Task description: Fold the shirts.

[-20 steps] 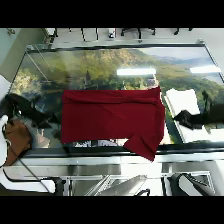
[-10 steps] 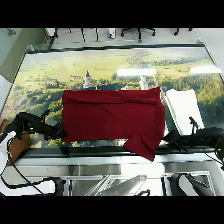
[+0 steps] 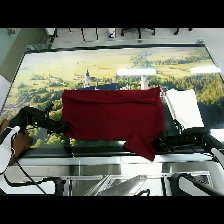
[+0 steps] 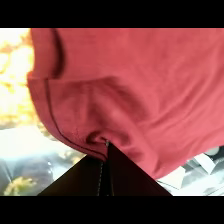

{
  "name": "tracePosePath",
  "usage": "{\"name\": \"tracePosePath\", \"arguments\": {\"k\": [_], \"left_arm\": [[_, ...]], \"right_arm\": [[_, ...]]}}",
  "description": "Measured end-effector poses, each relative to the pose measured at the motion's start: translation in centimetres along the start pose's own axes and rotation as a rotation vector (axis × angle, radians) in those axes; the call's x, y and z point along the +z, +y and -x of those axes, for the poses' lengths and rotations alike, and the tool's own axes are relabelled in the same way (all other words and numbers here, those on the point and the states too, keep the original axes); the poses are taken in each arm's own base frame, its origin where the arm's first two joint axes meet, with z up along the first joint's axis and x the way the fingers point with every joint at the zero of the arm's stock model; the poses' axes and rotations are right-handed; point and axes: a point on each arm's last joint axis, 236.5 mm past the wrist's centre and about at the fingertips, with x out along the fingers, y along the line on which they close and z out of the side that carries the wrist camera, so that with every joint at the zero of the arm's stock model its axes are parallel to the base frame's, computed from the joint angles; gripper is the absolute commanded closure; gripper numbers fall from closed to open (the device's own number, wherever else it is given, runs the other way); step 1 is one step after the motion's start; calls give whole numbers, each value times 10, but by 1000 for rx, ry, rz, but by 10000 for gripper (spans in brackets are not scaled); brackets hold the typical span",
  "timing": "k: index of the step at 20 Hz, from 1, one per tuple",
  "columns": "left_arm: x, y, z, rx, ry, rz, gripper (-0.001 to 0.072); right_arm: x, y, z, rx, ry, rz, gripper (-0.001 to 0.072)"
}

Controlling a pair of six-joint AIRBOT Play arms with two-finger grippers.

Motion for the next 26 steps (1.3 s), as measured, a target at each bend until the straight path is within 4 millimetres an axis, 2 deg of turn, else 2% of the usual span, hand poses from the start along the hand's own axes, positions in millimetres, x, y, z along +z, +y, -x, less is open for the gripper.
{"name": "tracePosePath", "arguments": {"k": [2, 4, 10, 12, 14, 17, 21, 26], "left_arm": [[-3, 2, 7, 28, 4, -6, 692], [-12, 13, 17, 91, 23, -2, 692], [-73, 65, 29, 236, 131, 99, 692], [-88, 75, 31, 254, 146, 130, 692], [-92, 77, 38, 263, 133, 138, 692], [-75, 69, 53, 279, 72, 102, 692], [-24, 38, 69, 272, 0, 16, 692], [49, 10, 83, 266, -65, -40, 692]], "right_arm": [[9, 6, 1, 6, -25, 31, 688], [9, 11, 6, 2, -35, 53, 688], [-17, -21, 36, -216, -70, 31, 689], [-20, -23, 45, -247, -108, 41, 689], [-12, -16, 54, -246, -168, 74, 689], [23, 27, 69, -146, -292, 174, 688], [81, 78, 76, -50, -370, 261, 688], [156, 107, 61, -27, -381, 282, 688]]}}
